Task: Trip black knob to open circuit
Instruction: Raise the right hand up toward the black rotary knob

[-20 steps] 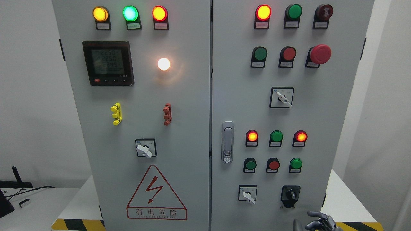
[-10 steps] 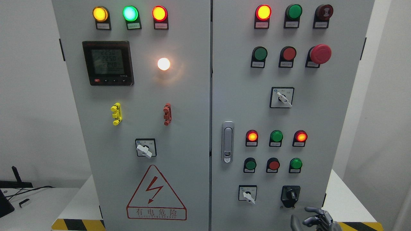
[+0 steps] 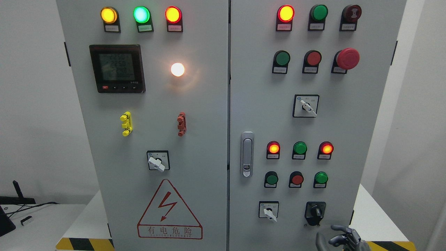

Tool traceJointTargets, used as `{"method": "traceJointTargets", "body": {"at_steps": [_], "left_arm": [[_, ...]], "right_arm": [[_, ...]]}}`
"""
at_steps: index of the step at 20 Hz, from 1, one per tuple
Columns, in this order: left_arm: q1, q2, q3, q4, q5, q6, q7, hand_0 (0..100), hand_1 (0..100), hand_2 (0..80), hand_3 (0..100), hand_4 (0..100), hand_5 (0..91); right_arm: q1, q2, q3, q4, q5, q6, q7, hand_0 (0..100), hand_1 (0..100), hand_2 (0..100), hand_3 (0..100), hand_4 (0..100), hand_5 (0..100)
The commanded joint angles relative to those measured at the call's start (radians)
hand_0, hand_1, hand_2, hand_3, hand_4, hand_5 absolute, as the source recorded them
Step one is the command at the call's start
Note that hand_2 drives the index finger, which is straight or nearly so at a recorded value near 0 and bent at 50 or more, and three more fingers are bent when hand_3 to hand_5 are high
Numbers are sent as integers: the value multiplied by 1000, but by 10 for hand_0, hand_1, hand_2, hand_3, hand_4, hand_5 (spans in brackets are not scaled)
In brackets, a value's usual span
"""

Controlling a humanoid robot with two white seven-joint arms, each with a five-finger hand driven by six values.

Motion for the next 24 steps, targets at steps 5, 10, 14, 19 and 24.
{"method": "traceJointTargets", "body": {"at_steps": [5,10,14,19,24], "left_arm": [[0,1,0,-1,-31,0,0,120,389,0,0,0,0],[0,1,0,1,-31,0,0,120,389,0,0,0,0],[0,1,0,-1,-31,0,0,120,389,0,0,0,0],[0,1,0,-1,-31,0,0,120,389,0,0,0,0],[0,1,0,-1,-31,0,0,120,389,0,0,0,0]], "right_arm": [[-18,3,1,12,3,18,-1,226,743,415,713,703,813],[-47,19,6,14,30,40,-3,227,744,415,712,702,814],[-54,26,9,14,32,55,-3,229,745,416,712,702,814],[-67,30,8,22,46,63,-3,236,748,417,713,702,815],[-70,32,9,22,46,65,-3,241,750,423,714,704,815]]}}
